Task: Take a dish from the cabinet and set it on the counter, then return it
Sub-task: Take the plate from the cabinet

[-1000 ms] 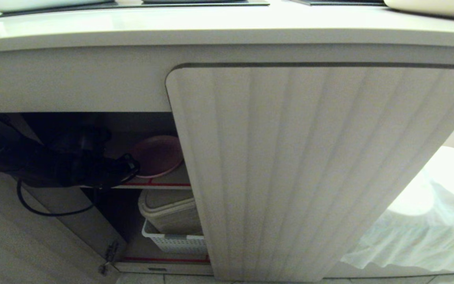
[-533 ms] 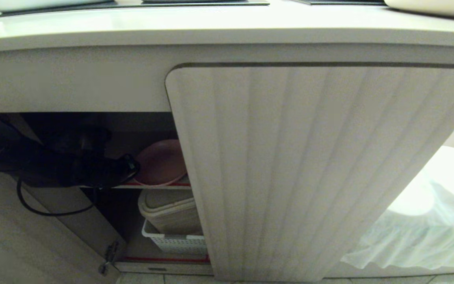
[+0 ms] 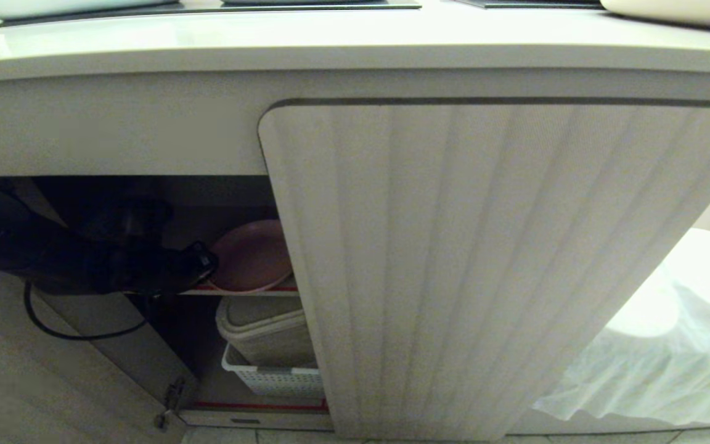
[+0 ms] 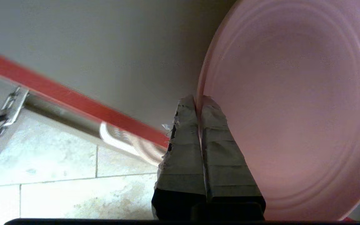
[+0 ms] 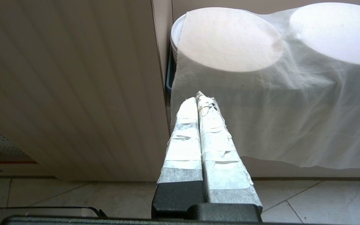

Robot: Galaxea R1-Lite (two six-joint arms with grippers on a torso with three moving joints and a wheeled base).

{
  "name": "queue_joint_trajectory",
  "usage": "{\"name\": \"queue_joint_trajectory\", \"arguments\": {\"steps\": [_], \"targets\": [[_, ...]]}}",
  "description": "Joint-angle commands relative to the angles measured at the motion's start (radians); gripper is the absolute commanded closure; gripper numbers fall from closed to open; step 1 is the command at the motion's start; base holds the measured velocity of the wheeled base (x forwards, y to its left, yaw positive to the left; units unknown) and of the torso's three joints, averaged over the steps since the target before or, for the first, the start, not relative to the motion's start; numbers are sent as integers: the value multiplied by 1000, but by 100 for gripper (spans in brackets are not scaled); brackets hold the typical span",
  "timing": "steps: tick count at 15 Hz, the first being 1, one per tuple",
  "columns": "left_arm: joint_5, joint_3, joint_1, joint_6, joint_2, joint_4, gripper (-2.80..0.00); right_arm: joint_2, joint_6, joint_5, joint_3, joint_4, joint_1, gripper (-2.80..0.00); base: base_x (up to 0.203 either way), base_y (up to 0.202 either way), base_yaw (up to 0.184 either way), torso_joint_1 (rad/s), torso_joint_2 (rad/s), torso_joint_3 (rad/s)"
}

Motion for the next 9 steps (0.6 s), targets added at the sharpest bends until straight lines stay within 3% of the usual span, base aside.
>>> {"name": "queue_joint_trajectory", "arguments": {"steps": [1,9], "targets": [[-1,19,0,-4,-22,-3,0,0,0,0,0,0,1,0,0,0,0,0,0,0],[-4,53,27,-9,-66,1,0,0,0,0,0,0,1,0,0,0,0,0,0,0]]}}
